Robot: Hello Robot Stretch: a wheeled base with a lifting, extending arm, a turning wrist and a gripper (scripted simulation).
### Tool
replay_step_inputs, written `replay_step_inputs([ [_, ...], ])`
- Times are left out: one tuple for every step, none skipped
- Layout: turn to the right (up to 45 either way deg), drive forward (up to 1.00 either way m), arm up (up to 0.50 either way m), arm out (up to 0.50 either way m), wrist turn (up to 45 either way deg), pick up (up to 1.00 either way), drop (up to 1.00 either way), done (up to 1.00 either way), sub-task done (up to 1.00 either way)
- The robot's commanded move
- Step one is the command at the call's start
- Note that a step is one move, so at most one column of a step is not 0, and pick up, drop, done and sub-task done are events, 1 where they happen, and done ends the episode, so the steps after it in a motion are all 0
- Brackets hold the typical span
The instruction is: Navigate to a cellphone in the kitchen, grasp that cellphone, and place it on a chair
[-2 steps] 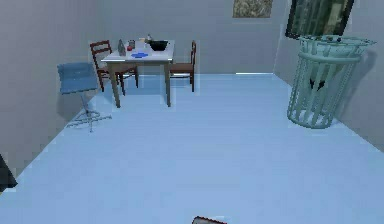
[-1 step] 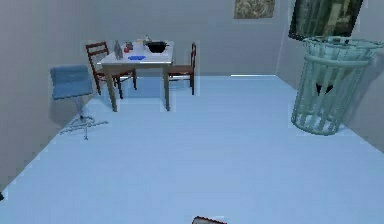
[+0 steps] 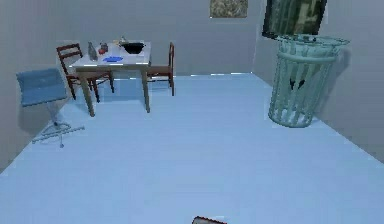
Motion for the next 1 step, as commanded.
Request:
replay_step_inputs([
  [0.0, 1.0, 0.0, 0.0, 0.0, 0.0, 0.0, 0.0, 0.0],
])
